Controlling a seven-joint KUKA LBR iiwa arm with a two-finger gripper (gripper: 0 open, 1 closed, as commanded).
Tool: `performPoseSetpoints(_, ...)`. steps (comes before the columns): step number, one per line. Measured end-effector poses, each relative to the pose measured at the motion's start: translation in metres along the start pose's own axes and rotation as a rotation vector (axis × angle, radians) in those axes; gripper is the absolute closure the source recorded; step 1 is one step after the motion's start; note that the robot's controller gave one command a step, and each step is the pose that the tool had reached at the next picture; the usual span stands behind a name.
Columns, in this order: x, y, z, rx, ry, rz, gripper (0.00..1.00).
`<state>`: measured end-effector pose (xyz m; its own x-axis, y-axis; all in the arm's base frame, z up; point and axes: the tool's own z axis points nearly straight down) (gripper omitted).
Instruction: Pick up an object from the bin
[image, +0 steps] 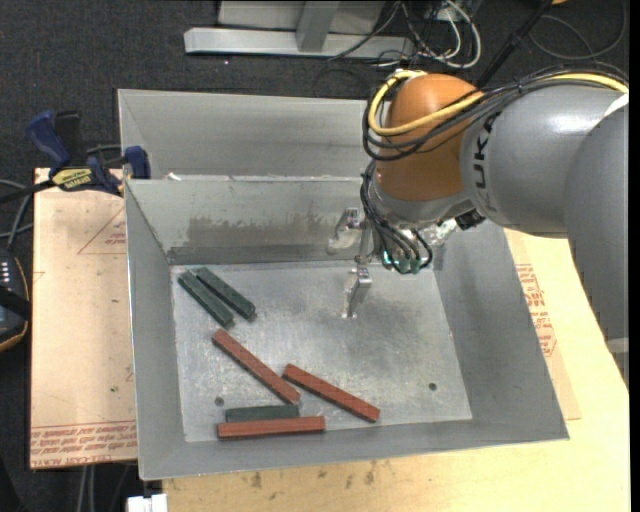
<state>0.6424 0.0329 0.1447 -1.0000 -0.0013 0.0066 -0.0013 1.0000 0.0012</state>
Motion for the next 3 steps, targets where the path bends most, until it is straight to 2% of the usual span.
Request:
performPoseSetpoints(1,-0.002,0.000,-0.005,0.000,-0.008,0.000,0.00)
performPoseSetpoints(2,0.020,0.015,-0.005,0.003,-0.009,-0.085,0.00)
performPoseSetpoints(3,0.051,0.039,0.017,0.000,-0.009,-0.198,0.00)
